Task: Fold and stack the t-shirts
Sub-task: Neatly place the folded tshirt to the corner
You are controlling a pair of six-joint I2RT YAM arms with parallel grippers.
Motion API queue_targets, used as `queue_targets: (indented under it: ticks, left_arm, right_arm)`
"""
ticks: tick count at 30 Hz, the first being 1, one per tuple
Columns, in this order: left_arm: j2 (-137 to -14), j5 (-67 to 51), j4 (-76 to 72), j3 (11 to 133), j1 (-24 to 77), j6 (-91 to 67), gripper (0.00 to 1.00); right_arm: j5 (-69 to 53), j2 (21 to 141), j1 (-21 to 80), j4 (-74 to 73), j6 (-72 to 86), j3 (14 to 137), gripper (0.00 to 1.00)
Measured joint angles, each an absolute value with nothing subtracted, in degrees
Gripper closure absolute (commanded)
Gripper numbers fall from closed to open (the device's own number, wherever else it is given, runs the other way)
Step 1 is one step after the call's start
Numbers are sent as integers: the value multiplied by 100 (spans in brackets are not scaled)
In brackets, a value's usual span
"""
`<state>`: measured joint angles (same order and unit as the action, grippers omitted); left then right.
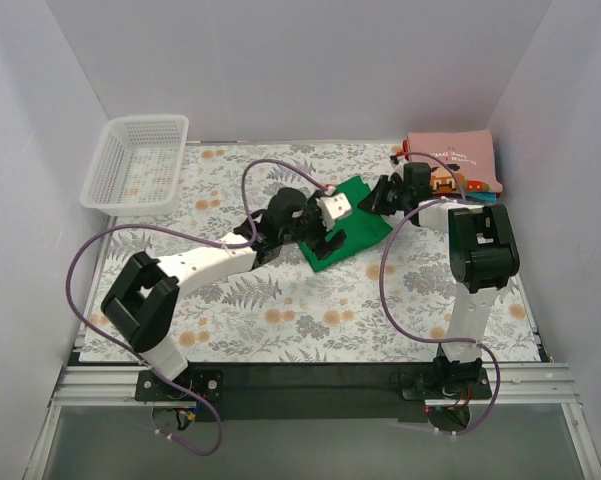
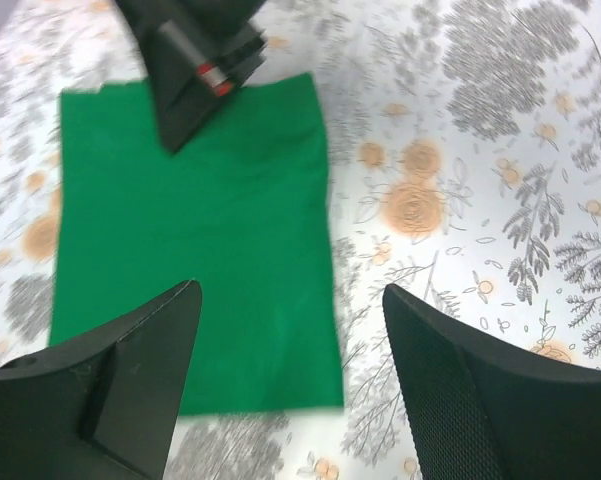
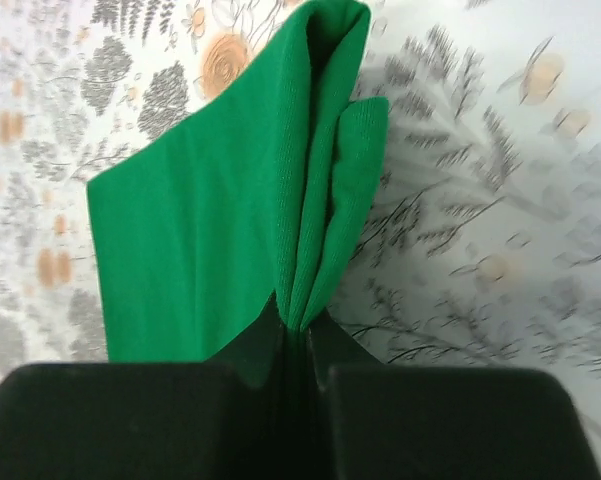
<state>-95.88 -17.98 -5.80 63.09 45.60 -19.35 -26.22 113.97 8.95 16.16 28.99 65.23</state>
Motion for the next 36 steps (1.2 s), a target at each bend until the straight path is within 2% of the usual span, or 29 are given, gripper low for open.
queue_targets:
  ticks: [6, 13, 21, 36]
  left_arm:
    - [-8637, -1406, 25, 5970, 4080, -2200, 27]
    - [-8187, -1201, 526, 5343, 4023, -2375, 27]
    - [-7948, -1039, 666, 5111, 4023, -2589, 26]
    - [-7609, -980, 644, 4858, 4021, -2707, 26]
  right_arm:
    - [-1929, 11428, 821, 425, 1015, 7806, 99]
    - [-1341, 11795, 567, -410, -414, 9299, 99]
    - [-904, 12355, 333, -1096, -1201, 10790, 99]
    - [-541, 12374, 281, -1879, -1841, 11815, 99]
